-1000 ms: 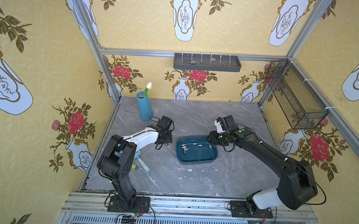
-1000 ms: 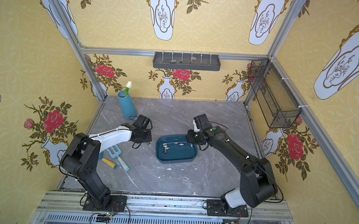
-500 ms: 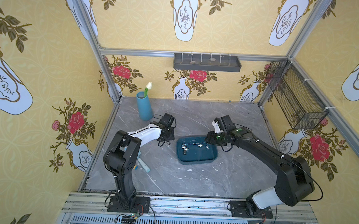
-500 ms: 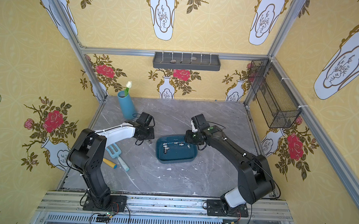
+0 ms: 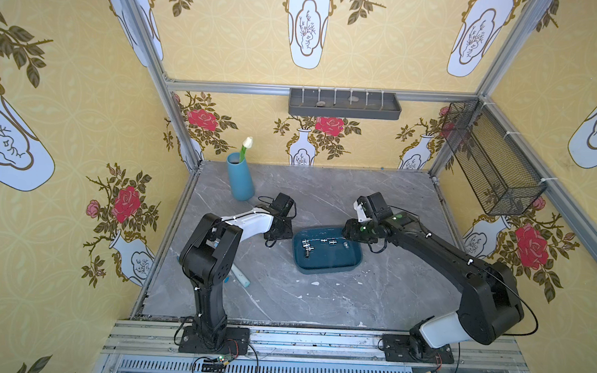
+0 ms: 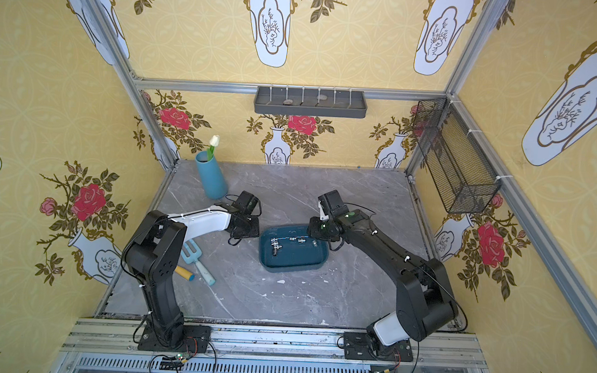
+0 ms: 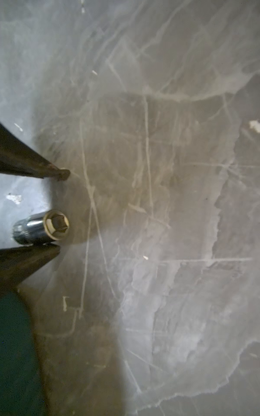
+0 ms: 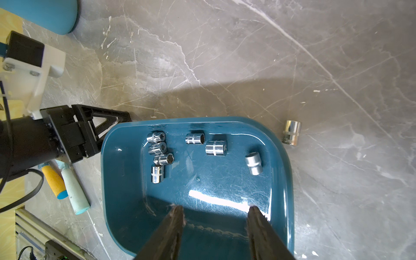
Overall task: Take out the socket from the storage box
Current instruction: Pick up the socket head from the storage box.
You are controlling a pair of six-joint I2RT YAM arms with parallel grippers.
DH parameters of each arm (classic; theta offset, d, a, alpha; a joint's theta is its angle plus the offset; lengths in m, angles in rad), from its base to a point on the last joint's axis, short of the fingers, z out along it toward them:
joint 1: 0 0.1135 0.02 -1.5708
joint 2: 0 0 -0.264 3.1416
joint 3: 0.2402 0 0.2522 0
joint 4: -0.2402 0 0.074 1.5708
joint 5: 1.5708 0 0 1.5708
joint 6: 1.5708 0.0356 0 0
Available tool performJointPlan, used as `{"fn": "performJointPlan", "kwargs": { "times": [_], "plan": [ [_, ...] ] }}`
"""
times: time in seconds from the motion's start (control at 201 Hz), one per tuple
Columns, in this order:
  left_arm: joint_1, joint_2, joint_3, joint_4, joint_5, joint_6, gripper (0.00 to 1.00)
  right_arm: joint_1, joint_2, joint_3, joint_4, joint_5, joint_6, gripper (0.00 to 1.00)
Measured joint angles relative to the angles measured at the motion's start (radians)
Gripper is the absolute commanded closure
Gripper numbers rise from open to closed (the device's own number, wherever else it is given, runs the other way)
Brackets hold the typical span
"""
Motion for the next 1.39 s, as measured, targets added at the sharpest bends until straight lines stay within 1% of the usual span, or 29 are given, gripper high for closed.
{"fn": "performJointPlan", "kwargs": {
  "times": [0.1,0.204,0.473,0.662,0.807,0.911,1.006,1.11,1.394],
  "plan": [
    [0.000,0.002,0.000,-0.003,-0.004,0.000,0.63,0.000,-0.006,-0.004,0.001,0.003,0.000,0.49],
    [0.000,0.003,0.000,-0.006,-0.008,0.000,0.67,0.000,-0.009,-0.010,0.001,0.003,0.000,0.49],
    [0.000,0.003,0.001,-0.014,-0.019,0.000,0.72,0.000,-0.010,-0.016,0.001,0.003,0.000,0.49],
    [0.000,-0.004,-0.010,-0.013,-0.023,0.031,0.73,0.000,-0.010,-0.016,0.002,0.003,0.000,0.49],
    [0.000,-0.017,-0.027,-0.011,-0.025,0.066,0.71,0.000,-0.008,-0.016,0.002,0.002,0.000,0.49],
    [0.000,-0.025,-0.039,-0.003,-0.025,0.087,0.62,0.007,0.002,-0.014,0.002,0.002,-0.001,0.49],
    [0.000,-0.039,-0.047,-0.006,-0.024,0.092,0.61,0.024,0.011,-0.007,0.003,0.002,-0.003,0.49],
    [0.000,-0.054,-0.048,-0.004,-0.022,0.098,0.58,0.039,0.024,-0.003,0.002,0.003,-0.003,0.49],
    [0.000,-0.114,-0.058,-0.001,0.001,0.105,0.54,0.089,0.084,0.028,0.003,0.030,0.010,0.49]
  ]
}}
